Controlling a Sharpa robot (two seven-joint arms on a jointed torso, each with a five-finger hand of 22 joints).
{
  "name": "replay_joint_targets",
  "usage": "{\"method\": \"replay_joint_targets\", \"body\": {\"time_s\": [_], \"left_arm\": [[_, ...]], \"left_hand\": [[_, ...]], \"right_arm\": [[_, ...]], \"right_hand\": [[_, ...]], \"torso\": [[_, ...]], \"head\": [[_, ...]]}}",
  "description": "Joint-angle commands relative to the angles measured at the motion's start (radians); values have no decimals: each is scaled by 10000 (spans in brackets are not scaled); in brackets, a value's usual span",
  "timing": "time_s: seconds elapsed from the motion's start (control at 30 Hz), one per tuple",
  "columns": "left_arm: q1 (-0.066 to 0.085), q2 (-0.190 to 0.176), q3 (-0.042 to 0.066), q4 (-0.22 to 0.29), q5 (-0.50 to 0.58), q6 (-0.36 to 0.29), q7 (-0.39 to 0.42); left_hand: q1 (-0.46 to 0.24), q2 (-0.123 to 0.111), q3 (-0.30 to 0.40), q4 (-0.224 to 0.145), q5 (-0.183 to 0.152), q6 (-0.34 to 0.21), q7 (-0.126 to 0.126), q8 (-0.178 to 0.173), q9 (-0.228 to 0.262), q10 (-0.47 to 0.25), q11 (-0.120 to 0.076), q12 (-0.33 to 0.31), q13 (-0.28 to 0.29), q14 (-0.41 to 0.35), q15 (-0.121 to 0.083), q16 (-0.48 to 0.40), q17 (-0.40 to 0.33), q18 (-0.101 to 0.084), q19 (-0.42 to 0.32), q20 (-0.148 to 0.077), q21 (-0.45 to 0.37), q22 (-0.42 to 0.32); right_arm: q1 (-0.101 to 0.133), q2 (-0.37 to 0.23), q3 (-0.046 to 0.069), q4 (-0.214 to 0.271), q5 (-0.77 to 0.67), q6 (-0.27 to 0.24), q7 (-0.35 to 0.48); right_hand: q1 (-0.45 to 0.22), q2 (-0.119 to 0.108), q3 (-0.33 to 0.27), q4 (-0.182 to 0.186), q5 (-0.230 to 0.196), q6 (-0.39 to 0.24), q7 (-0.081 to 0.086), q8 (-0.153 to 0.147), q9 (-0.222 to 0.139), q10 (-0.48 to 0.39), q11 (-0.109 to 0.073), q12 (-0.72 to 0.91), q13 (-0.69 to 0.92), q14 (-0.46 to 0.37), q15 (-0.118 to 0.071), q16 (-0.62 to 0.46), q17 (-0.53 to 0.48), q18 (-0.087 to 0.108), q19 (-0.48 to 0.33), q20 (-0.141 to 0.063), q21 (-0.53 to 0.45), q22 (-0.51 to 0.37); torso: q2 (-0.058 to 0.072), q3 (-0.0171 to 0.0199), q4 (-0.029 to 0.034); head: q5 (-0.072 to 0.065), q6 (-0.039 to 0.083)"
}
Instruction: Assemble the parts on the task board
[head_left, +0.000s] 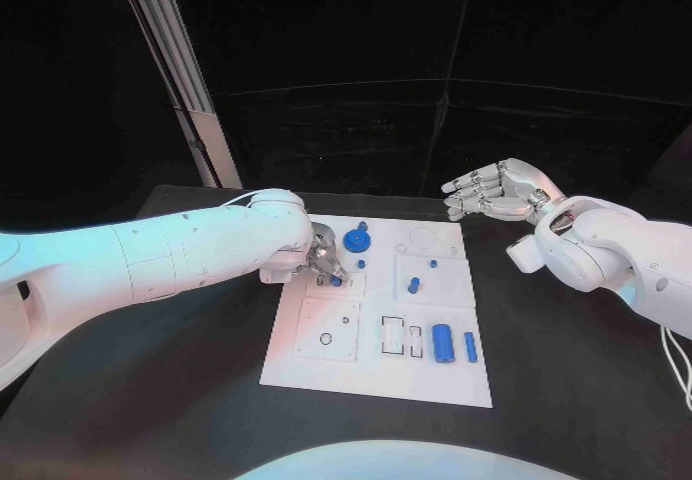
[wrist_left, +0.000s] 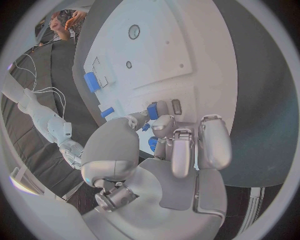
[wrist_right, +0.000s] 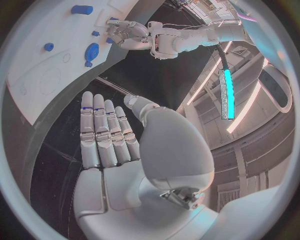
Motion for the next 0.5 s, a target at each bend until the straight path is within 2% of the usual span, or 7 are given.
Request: {"method": "replay_joint_targets", "body": {"time_s": [0.03, 0.3, 0.5], "left_arm": [[-3, 0, -7, 8, 17, -7, -48], [-3, 46, -6, -69, 77, -1, -57], [-3, 65, -6, -96, 128, 41, -60]], "left_hand": [[-91, -6, -93, 14, -2, 75, -18, -52, -17, 59, -17, 51, 3, 1040, -54, 62, 2634, -183, 81, 3, 49, 6], [-245, 4, -448, 246, -12, 138, -31, -88, -31, 100, -30, 64, 39, 1040, -66, 62, 2634, -193, 102, -13, 73, 58], [-432, -13, -1206, 593, -29, 196, -53, -127, -35, 132, -48, 63, 68, 1040, -80, 62, 2634, -202, 122, -30, 98, 124]], "right_arm": [[19, 17, 6, 7, 28, 78, 108], [19, 35, 6, -10, 28, 82, 110], [19, 36, 6, -15, 28, 93, 104]], "right_hand": [[-87, 12, 10, -38, 40, -39, -2, -46, -5, -74, -13, -6, -11, -96, 3, -67, -16, -28, -16, 74, -35, -16], [-103, 11, 6, -37, 43, -47, 2, -46, -5, -83, -9, -5, -11, -107, 8, -67, -16, -29, -18, 79, -45, -22], [-124, 9, -2, -36, 44, -57, 6, -46, -5, -93, -4, -4, -11, -120, 14, -67, -16, -29, -20, 85, -58, -30]], "torso": [[4, 1, -2], [3, 4, -4], [5, 1, -5]], "head": [[3, 12], [-3, 21], [-4, 14]]}}
